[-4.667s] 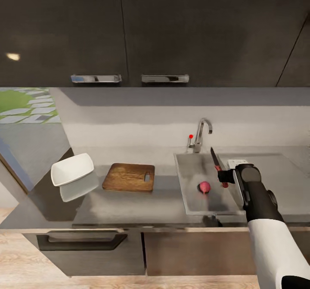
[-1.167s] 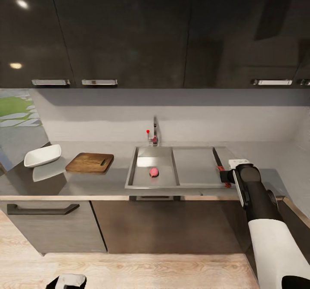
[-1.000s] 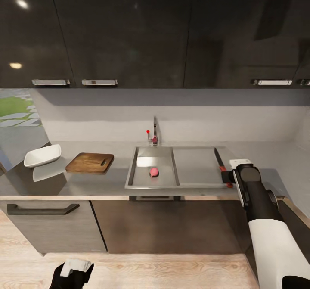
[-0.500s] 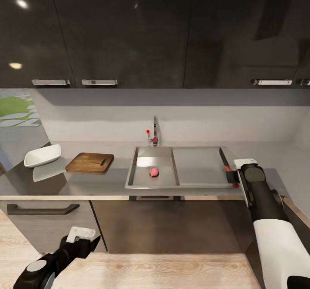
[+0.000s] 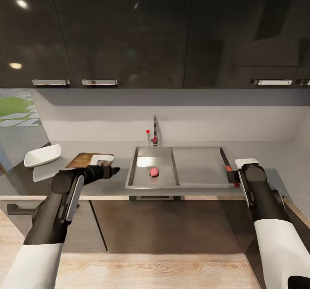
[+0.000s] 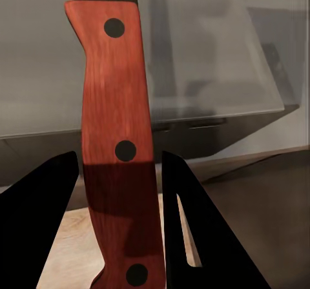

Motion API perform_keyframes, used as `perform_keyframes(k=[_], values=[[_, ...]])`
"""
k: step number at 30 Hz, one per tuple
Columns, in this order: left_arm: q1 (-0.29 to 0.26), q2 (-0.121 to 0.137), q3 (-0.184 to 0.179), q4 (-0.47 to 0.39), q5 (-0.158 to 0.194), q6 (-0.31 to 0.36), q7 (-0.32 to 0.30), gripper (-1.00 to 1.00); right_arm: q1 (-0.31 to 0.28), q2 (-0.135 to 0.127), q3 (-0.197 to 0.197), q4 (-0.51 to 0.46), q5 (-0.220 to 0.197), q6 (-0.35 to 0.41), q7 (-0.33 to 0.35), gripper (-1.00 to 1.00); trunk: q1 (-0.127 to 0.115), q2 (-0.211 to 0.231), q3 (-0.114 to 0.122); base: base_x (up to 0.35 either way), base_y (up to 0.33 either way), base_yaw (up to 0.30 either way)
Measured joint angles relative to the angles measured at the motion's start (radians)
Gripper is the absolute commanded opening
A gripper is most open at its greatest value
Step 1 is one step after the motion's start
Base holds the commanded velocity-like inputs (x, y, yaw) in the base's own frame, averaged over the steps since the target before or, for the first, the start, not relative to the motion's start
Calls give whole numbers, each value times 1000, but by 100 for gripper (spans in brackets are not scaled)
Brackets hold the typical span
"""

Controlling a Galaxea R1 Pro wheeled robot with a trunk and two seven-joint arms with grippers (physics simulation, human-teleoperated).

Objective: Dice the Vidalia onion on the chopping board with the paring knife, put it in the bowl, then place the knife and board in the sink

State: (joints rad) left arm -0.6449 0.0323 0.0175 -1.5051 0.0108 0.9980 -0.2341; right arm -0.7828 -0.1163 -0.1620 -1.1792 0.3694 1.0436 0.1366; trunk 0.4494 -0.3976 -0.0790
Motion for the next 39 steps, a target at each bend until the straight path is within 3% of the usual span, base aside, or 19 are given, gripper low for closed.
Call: perform_keyframes(k=[3, 4, 6, 10, 16, 18, 31, 39], values=[[-35, -20, -43, 3, -3, 8, -2, 100, 0, 0, 0, -3, 0, 0, 0, -100, 0, 0, 0, 0, 0, 0], [-48, -10, -113, 3, 1, 12, -5, 100, 0, 0, 0, -4, 0, 0, 0, -100, 0, 0, 0, 0, 0, 0], [-50, -3, -125, 0, -4, 11, -5, 100, 0, 0, 0, -4, 0, 0, 0, -100, 0, 0, 0, 0, 0, 0], [-51, 8, -134, -3, -4, 12, -28, 100, 0, 0, 0, -7, 0, 0, 0, -100, 0, 0, 0, 0, 0, 0], [-51, 10, -136, -5, -4, 12, -151, 100, 0, -1, 0, -14, 2, 0, 0, -100, 0, 0, 0, 6, 0, 0], [-51, 10, -137, -6, -4, 11, -165, 100, 0, -4, 0, -19, 3, 0, 0, -100, 0, 0, 0, 96, 0, 0], [-51, 10, -137, 9, -5, 11, -179, 100, 0, -16, 0, -31, 3, 0, 0, -100, -1, 0, 0, 229, 0, 0], [-51, 10, -138, 12, -5, 11, -179, 100, 0, -16, 1, -132, 3, 0, 3, -100, -1, 0, 0, 282, 0, 0]])
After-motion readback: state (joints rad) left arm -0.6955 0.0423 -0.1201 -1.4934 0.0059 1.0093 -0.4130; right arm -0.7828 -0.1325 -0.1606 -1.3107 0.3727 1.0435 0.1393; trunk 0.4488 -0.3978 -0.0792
